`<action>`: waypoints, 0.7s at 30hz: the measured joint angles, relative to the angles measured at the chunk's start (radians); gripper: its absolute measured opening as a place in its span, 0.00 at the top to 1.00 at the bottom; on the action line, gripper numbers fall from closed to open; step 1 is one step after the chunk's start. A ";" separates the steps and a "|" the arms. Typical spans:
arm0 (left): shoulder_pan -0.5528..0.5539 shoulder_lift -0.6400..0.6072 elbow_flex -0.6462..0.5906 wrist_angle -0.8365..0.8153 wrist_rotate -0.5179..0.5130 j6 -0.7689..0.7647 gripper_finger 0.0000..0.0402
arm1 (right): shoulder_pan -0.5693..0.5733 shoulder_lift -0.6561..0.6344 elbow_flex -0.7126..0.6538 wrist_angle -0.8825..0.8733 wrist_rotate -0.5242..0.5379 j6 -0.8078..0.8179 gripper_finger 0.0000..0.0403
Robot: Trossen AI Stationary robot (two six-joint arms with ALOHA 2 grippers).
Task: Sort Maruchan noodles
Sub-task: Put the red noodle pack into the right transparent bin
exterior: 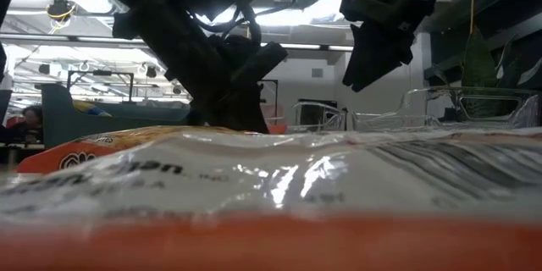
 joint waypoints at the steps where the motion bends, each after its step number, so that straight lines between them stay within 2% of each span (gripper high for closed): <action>1: -0.001 0.000 0.000 0.000 -0.001 -0.007 1.00 | 0.000 0.000 0.000 -0.002 -0.001 0.000 0.50; 5: -0.017 -0.061 -0.007 -0.014 -0.025 -0.011 1.00 | 0.000 0.000 0.000 -0.004 -0.007 0.000 0.50; 10: -0.016 -0.145 -0.003 -0.059 -0.121 0.041 1.00 | 0.000 0.000 0.000 -0.003 0.006 -0.001 0.50; 13: -0.018 -0.149 -0.003 -0.063 -0.119 0.063 1.00 | 0.000 0.000 0.000 0.000 0.009 -0.001 0.50; 18: -0.042 -0.132 -0.071 -0.052 -0.121 0.008 1.00 | 0.000 0.000 0.000 0.000 0.008 -0.001 0.50; 21: -0.056 -0.137 -0.133 0.029 -0.137 -0.060 1.00 | 0.000 0.000 0.000 -0.003 0.003 -0.001 0.50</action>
